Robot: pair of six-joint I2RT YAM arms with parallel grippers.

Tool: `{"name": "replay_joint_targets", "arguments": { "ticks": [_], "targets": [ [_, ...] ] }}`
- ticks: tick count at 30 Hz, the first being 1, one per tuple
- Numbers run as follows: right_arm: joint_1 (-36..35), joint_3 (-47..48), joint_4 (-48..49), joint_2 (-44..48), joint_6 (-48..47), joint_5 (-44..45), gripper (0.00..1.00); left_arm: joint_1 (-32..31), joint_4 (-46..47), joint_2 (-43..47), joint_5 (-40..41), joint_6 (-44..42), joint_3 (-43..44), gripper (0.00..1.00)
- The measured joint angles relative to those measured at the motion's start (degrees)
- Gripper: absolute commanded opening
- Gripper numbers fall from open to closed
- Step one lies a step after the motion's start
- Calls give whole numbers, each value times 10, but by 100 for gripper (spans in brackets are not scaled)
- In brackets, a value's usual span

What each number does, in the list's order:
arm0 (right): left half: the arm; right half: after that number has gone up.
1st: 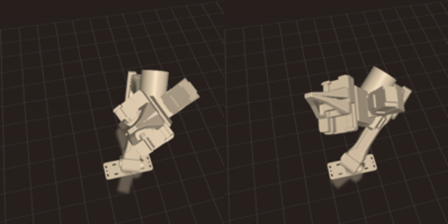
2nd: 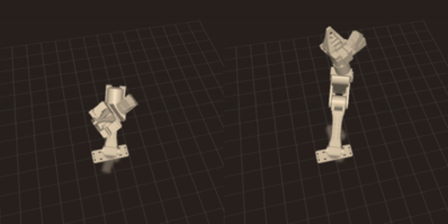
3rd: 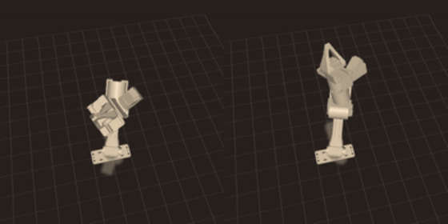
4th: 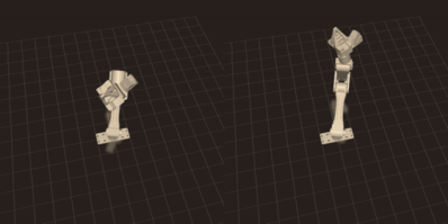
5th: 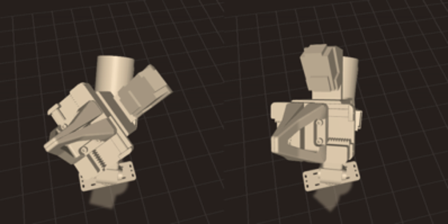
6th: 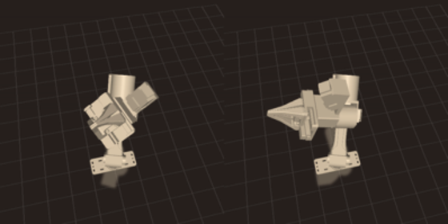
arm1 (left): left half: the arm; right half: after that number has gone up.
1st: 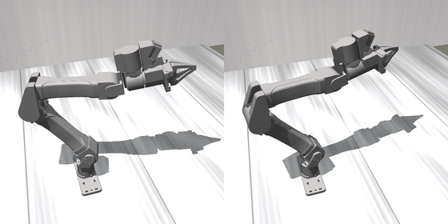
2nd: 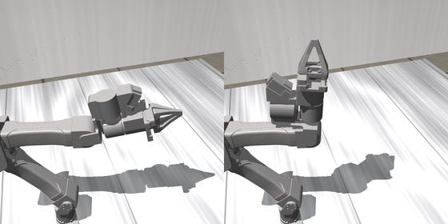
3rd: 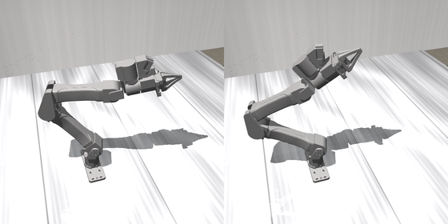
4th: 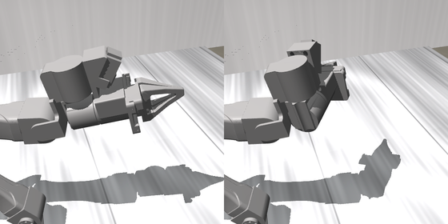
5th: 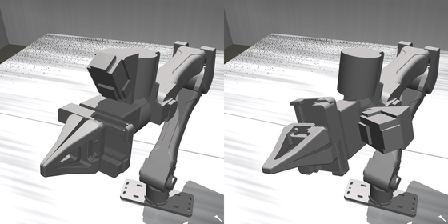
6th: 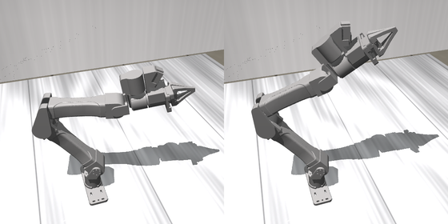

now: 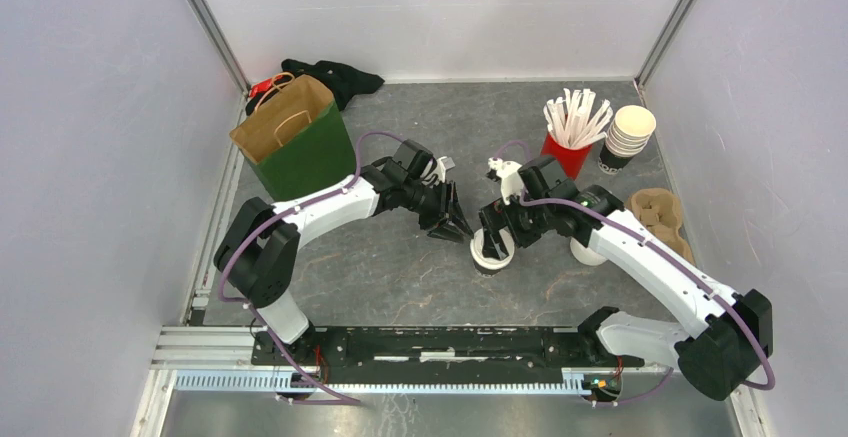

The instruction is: Pack the takeout coffee

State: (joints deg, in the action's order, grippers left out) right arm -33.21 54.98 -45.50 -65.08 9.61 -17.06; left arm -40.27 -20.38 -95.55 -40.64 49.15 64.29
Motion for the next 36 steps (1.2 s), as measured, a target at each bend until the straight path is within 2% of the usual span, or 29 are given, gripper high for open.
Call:
{"name": "replay_joint_targets", "arguments": {
  "ticks": [6, 21, 26, 36],
  "targets": [
    [-47, 11, 0, -23, -7, 38, 98, 0, 0, -13, 0, -5, 8, 34],
    [-49, 18, 1, -31, -10, 73, 97, 0, 10, -35, -2, -9, 15, 38],
    [-49, 18, 4, -33, -10, 73, 94, 0, 13, -40, -4, -9, 17, 37],
    [-50, 15, 24, -39, -1, 87, 92, 0, -5, -51, 5, -31, 21, 35]
  ]
}}
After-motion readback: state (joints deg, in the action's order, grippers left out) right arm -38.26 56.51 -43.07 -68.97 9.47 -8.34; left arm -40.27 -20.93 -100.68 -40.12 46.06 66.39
